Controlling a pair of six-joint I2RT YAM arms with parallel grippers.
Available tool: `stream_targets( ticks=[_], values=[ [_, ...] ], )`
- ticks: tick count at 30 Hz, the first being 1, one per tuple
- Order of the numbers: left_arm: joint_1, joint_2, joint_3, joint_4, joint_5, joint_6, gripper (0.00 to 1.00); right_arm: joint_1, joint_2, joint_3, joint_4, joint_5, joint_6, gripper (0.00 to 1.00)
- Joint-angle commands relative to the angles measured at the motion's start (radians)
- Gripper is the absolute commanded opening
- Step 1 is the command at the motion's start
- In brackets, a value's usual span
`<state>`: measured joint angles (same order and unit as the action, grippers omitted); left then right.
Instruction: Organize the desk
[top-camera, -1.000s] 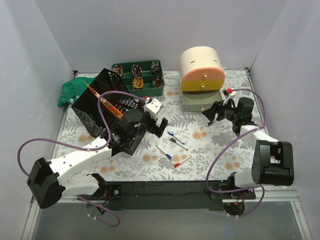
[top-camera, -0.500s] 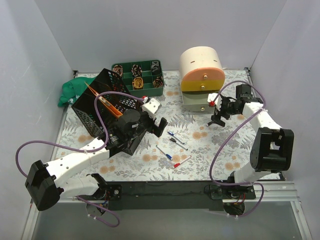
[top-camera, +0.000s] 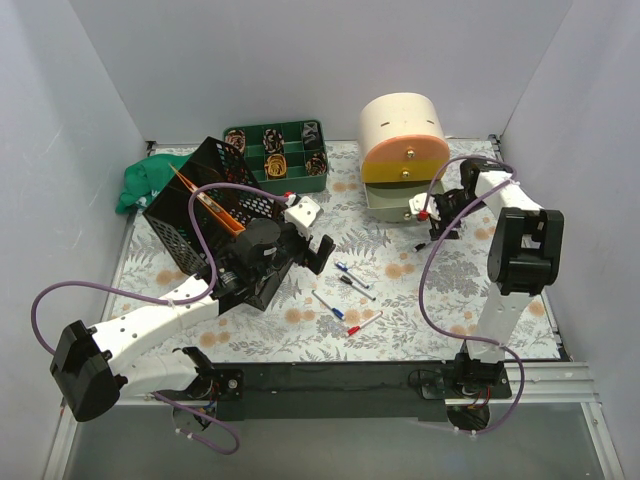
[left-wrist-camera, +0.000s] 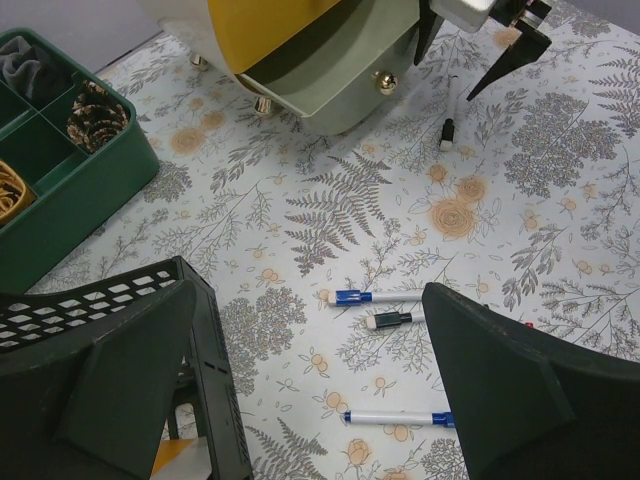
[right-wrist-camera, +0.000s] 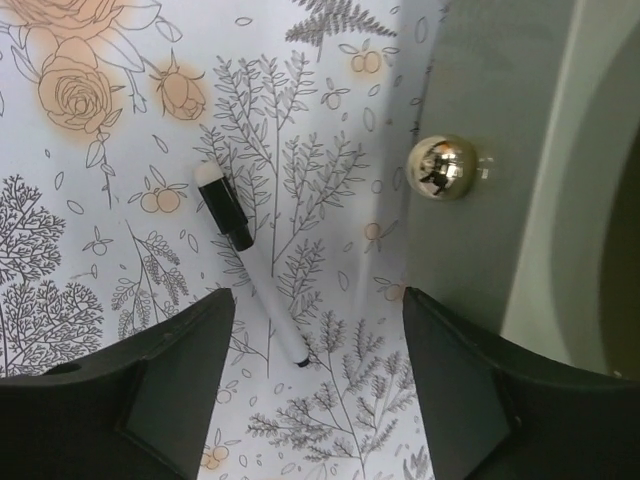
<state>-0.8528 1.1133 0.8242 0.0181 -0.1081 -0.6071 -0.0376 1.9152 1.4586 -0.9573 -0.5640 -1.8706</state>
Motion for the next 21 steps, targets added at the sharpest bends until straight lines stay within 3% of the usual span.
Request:
stream_targets(
  ticks=[1, 8, 21],
  values=[
    [-0.002, -0.032, 0.019, -0.007, -0.004, 0.007, 0.98, 0.010, 0.051, 0.049, -0.106, 0.038, -0.062, 0.71],
    [-0.002, -0.032, 0.020, -0.007, 0.004, 0.009, 0.98, 0.024, 0.091, 0.054, -0.090, 0.058, -0.038, 0.54],
    [-0.002, -0.026, 0.020, -0.009, -0.002, 0.010, 0.98, 0.064, 0.142, 0.026, -0.035, 0.153, 0.014, 0.49]
  ],
)
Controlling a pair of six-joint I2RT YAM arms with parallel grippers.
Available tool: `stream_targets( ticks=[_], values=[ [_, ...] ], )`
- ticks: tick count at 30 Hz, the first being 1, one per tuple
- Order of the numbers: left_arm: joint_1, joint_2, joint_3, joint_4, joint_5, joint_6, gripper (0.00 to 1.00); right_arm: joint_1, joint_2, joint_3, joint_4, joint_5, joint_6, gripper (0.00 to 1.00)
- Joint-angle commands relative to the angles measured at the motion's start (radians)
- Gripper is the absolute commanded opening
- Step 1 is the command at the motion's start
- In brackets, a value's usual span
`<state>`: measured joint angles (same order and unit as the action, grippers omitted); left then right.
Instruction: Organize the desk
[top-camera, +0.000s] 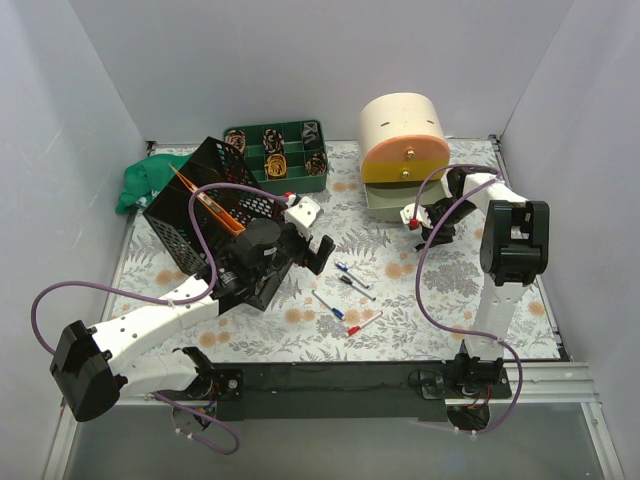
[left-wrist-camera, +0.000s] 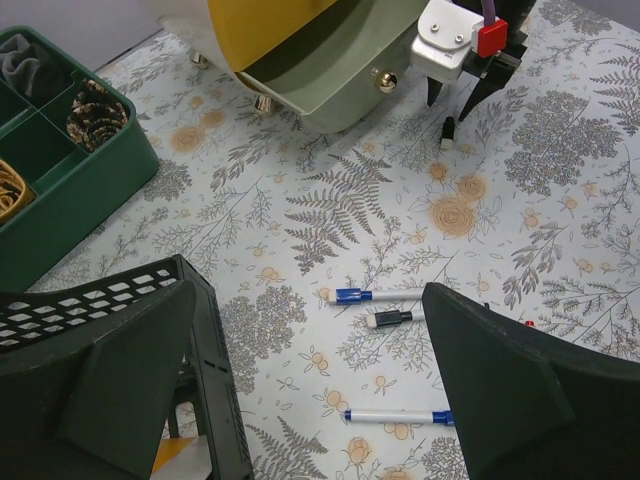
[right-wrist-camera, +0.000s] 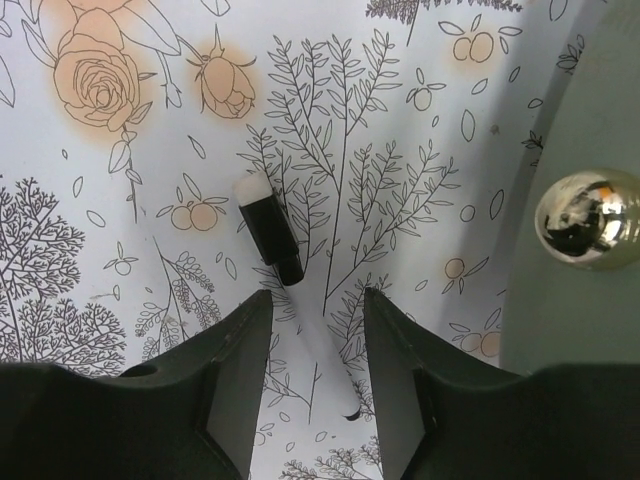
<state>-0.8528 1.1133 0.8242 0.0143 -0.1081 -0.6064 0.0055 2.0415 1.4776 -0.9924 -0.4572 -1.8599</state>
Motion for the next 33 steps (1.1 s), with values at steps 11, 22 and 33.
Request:
stream_targets(
  ticks=[11, 22, 33],
  values=[
    [-0.002, -0.030, 0.020, -0.005, 0.002, 0.010, 0.98, 0.022, -0.007, -0.094, -0.002, 0.095, 0.030, 0.29],
    [-0.002, -0.029, 0.021, -0.005, 0.004, 0.008, 0.98, 0.028, -0.167, -0.137, -0.005, -0.017, 0.111, 0.06],
    [-0.002, -0.029, 0.021, -0.005, 0.008, 0.005, 0.98, 0.119, -0.288, 0.073, 0.009, -0.022, 0.375, 0.01]
  ],
)
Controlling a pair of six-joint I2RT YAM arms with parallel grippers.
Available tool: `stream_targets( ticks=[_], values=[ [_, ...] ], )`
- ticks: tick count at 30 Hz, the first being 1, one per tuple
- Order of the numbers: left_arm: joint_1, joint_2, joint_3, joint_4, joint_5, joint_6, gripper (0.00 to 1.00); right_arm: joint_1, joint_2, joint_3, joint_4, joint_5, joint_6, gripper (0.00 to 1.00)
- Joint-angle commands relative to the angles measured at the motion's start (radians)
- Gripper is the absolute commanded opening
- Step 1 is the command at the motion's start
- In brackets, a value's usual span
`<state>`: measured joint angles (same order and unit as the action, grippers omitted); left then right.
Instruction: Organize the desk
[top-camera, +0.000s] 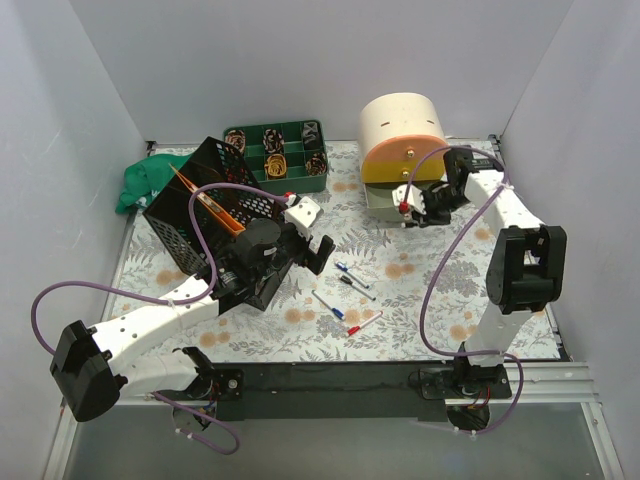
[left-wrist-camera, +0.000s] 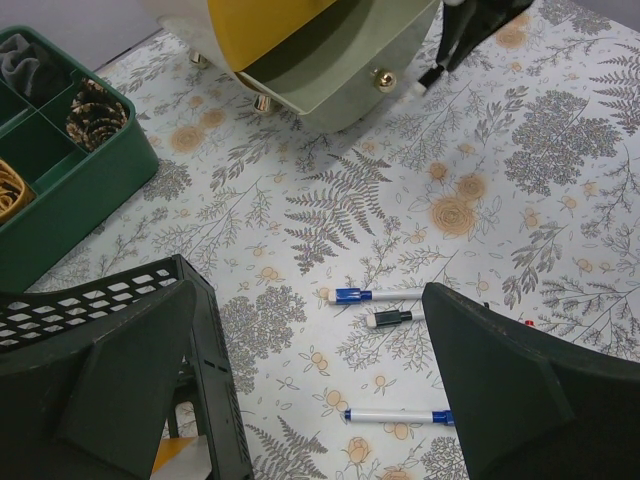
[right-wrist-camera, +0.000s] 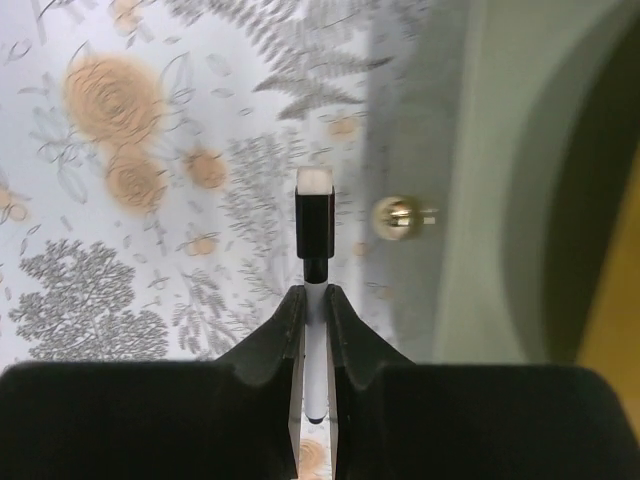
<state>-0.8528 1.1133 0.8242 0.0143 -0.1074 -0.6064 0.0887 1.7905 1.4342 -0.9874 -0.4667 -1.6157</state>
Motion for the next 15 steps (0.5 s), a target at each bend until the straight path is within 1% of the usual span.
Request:
stream_targets(
  ticks=[1, 2, 8, 9, 11, 13, 14, 15],
  values=[
    [-0.002, -0.027, 0.021, -0.005, 0.008, 0.005, 0.98, 0.052, -0.037, 0.132, 0.012, -0.004, 0.161, 0.01],
    [-0.002, -0.029, 0.020, -0.005, 0.006, 0.005, 0.98, 0.062, -0.036, 0.164, 0.044, 0.008, 0.178, 0.01],
    [-0.002, -0.030, 0.021, -0.005, 0.002, 0.007, 0.98, 0.134, 0.026, 0.224, 0.206, 0.173, 0.298, 0.02],
    [-0.002, -0.030, 0.020, -0.005, 0.002, 0.008, 0.98, 0.141, 0.053, 0.245, 0.234, 0.215, 0.306, 0.03],
    [-0.002, -0.035, 0.020, -0.005, -0.002, 0.008, 0.98, 0.160, 0.076, 0.265, 0.262, 0.249, 0.332, 0.08],
    [-0.002, -0.036, 0.019, -0.005, -0.003, 0.008, 0.98, 0.167, 0.102, 0.284, 0.295, 0.278, 0.362, 0.22],
    [-0.002, -0.036, 0.020, -0.005, 0.000, 0.008, 0.98, 0.171, 0.109, 0.288, 0.302, 0.283, 0.372, 0.27],
    [-0.002, -0.035, 0.020, -0.005, -0.002, 0.008, 0.98, 0.171, 0.115, 0.292, 0.305, 0.286, 0.381, 0.36]
  ],
)
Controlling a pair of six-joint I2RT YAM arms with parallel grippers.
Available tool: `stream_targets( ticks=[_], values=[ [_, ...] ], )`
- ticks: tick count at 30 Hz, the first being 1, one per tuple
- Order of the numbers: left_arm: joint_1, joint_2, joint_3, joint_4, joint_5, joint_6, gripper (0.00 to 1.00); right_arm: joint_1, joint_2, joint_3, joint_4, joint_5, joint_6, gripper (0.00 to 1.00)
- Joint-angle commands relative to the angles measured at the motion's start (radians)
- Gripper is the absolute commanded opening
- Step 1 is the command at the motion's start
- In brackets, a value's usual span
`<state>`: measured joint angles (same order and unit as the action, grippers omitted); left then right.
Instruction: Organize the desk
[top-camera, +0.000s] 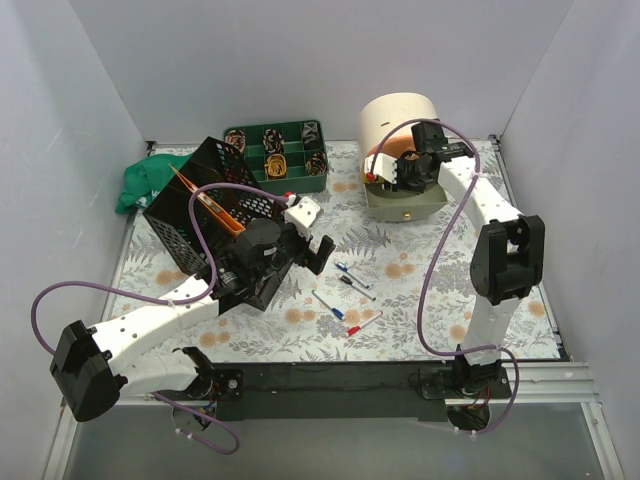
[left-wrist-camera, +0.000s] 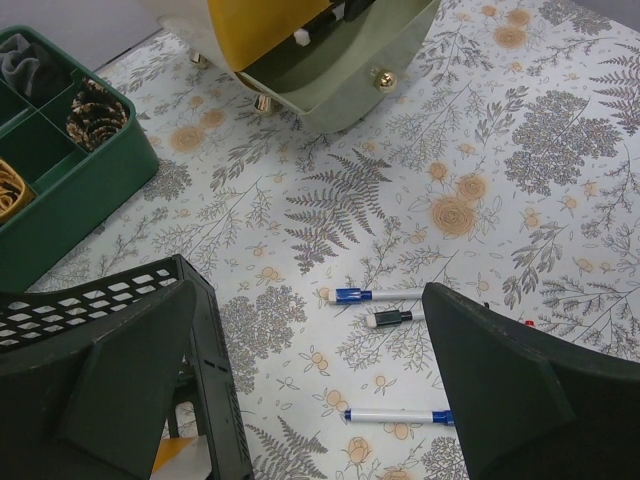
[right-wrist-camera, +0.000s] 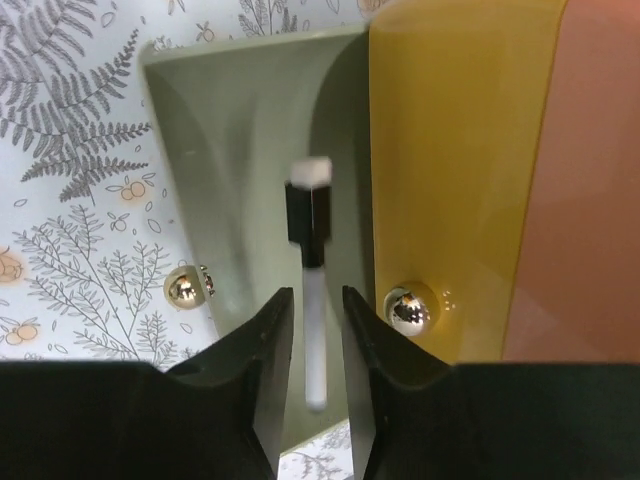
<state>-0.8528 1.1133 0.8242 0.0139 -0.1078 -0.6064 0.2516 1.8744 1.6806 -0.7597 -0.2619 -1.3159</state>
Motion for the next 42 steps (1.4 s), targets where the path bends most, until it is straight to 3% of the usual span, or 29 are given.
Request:
stream_targets(
  ticks=[1, 6, 13, 18, 24, 26, 27, 34, 42],
  values=[
    [-0.002, -0.035, 0.020, -0.005, 0.003, 0.008, 0.98, 0.008, 0.031, 0.042, 0.082, 0.081, 0.084, 0.39],
    [-0.002, -0.035, 0.020, -0.005, 0.016, 0.004, 0.98, 0.008, -0.009, 0.007, 0.100, 0.049, 0.121, 0.49],
    [-0.002, -0.003, 0.033, -0.008, 0.088, -0.047, 0.98, 0.009, -0.142, -0.093, 0.143, -0.063, 0.299, 0.51],
    [-0.002, 0.065, 0.058, -0.052, 0.192, -0.088, 0.98, 0.008, -0.337, -0.325, 0.218, -0.258, 0.479, 0.54],
    [-0.002, 0.111, 0.084, -0.072, 0.270, -0.127, 0.98, -0.008, -0.507, -0.495, 0.238, -0.374, 0.590, 0.61],
    [-0.002, 0.118, 0.090, -0.060, 0.301, -0.189, 0.98, -0.044, -0.556, -0.554, 0.260, -0.399, 0.628, 0.71],
    [-0.002, 0.125, 0.096, -0.052, 0.313, -0.220, 0.98, -0.063, -0.572, -0.573, 0.266, -0.440, 0.636, 0.98],
    [-0.002, 0.203, 0.075, 0.037, 0.395, -0.590, 0.98, -0.274, -0.698, -0.722, 0.421, -0.508, 0.776, 0.98],
    [-0.003, 0.350, 0.099, 0.012, 0.268, -1.068, 0.97, -0.291, -0.732, -0.753, 0.448, -0.519, 0.859, 0.98]
  ],
)
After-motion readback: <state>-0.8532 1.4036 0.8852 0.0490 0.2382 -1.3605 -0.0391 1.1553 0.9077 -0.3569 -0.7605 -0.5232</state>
